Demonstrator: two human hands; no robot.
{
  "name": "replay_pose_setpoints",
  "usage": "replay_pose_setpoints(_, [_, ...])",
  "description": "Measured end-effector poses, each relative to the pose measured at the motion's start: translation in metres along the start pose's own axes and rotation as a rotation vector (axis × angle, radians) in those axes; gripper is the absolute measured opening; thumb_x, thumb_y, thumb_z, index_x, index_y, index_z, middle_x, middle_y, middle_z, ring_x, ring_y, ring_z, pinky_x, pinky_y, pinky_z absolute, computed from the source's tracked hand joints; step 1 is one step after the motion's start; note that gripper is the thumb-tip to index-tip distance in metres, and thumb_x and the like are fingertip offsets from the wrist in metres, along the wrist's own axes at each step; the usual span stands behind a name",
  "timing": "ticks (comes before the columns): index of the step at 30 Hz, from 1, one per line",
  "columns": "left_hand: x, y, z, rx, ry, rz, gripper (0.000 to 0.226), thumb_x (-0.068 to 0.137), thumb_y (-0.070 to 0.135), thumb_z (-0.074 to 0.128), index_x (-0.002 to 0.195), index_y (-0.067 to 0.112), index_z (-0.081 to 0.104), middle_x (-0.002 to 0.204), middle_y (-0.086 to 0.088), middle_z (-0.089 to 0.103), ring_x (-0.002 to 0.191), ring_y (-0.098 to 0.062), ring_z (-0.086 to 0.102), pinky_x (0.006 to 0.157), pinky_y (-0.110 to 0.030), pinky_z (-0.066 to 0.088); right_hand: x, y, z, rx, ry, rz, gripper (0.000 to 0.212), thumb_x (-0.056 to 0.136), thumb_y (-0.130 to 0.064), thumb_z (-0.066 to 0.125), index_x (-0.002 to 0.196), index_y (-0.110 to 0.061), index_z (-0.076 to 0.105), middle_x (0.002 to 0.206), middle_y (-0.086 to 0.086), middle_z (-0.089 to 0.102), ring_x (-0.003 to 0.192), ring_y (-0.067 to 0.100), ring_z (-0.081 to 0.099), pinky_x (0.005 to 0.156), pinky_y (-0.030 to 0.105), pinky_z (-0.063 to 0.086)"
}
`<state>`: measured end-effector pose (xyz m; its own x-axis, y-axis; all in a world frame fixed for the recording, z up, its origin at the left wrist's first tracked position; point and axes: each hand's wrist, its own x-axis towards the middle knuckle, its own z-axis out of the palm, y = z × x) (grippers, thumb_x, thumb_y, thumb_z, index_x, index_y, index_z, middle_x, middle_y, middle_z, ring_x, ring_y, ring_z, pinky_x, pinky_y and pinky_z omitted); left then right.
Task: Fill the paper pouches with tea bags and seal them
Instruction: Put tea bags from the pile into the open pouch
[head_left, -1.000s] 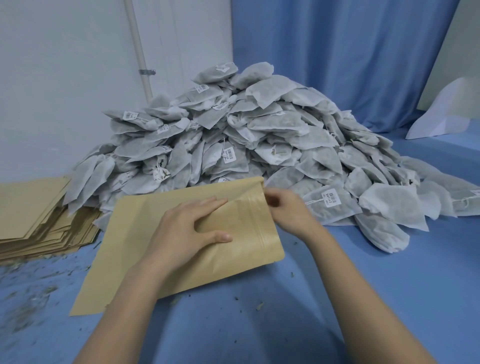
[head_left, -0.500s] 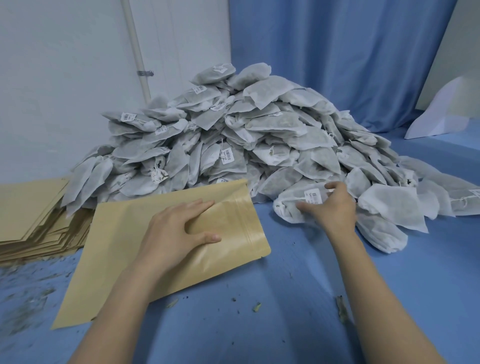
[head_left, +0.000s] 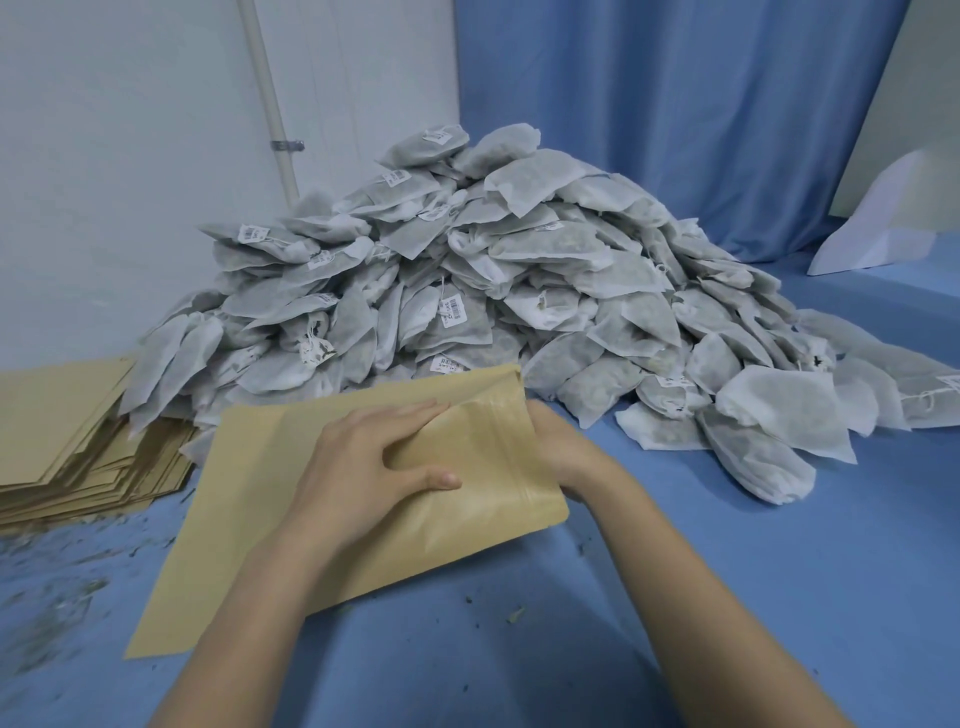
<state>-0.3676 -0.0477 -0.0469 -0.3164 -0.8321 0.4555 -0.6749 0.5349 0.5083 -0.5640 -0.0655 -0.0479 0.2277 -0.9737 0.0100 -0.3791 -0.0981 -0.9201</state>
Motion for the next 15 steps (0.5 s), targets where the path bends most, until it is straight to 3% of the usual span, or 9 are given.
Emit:
replay_pose_setpoints(3, [-0.002,-0.002,0.006,0.011,-0.046,-0.009,0.060,0.059,0.044,0.082,0.110,0.058,0.055,0.102,0.051,0.045,0.109,0.005,0.046,0.091,-0.001,0.024,-0.004,0.011,-0.002,-0.028,-0.222,0.064,0.029,0.092,-0.004,0.050,0.084,-0.031,0.051,0.084,-0.014,0.050,0.068,-0.004,0.051,0.050,0.003,0.039])
replay_pose_setpoints(6, [-0.001,-0.005,0.010,-0.002,-0.054,-0.006,0.062,0.059,0.043,0.082,0.116,0.050,0.059,0.104,0.051,0.043,0.110,0.007,0.045,0.090,0.002,0.022,-0.005,0.016,-0.004,-0.048,-0.305,0.092,0.022,0.091,-0.003,0.050,0.092,-0.025,0.056,0.084,-0.016,0.054,0.059,-0.017,0.054,0.050,0.003,0.040])
replay_pose_setpoints(8, [-0.001,-0.007,0.010,-0.011,-0.053,-0.004,0.061,0.061,0.043,0.081,0.118,0.048,0.059,0.103,0.052,0.044,0.110,0.009,0.044,0.089,0.004,0.022,-0.002,0.019,-0.009,0.002,-0.138,0.015,0.023,0.089,-0.006,0.054,0.093,-0.027,0.062,0.078,-0.024,0.061,0.059,-0.017,0.055,0.052,0.003,0.040])
replay_pose_setpoints(10, [-0.001,-0.009,0.009,-0.014,-0.047,-0.008,0.060,0.062,0.043,0.081,0.118,0.048,0.059,0.102,0.052,0.045,0.109,0.009,0.045,0.088,0.004,0.023,0.002,0.028,-0.017,0.094,0.228,-0.028,0.023,0.086,-0.006,0.056,0.085,-0.026,0.068,0.079,-0.014,0.068,0.066,-0.005,0.060,0.062,0.010,0.044])
replay_pose_setpoints(12, [-0.001,-0.010,0.008,-0.022,-0.039,-0.015,0.060,0.062,0.041,0.081,0.117,0.049,0.059,0.097,0.055,0.046,0.106,0.012,0.045,0.086,0.005,0.023,0.008,0.046,-0.031,-0.088,0.623,0.041,0.019,0.087,-0.011,0.056,0.096,-0.021,0.068,0.097,0.002,0.068,0.083,0.008,0.060,0.076,0.021,0.043])
replay_pose_setpoints(13, [-0.001,-0.011,0.007,-0.026,-0.036,-0.016,0.059,0.063,0.041,0.081,0.116,0.050,0.058,0.095,0.056,0.046,0.105,0.013,0.044,0.085,0.005,0.023,0.010,0.057,-0.038,-0.216,0.705,0.099,0.023,0.088,-0.015,0.055,0.107,-0.021,0.066,0.107,0.009,0.063,0.095,0.014,0.056,0.083,0.024,0.042])
replay_pose_setpoints(15, [-0.001,-0.012,0.005,-0.039,-0.031,-0.022,0.058,0.063,0.041,0.081,0.114,0.052,0.058,0.096,0.053,0.049,0.104,0.012,0.045,0.085,0.005,0.024,0.015,0.073,-0.046,-0.308,0.635,0.212,0.038,0.089,-0.026,0.053,0.127,-0.027,0.053,0.124,0.018,0.050,0.117,0.025,0.043,0.098,0.031,0.035])
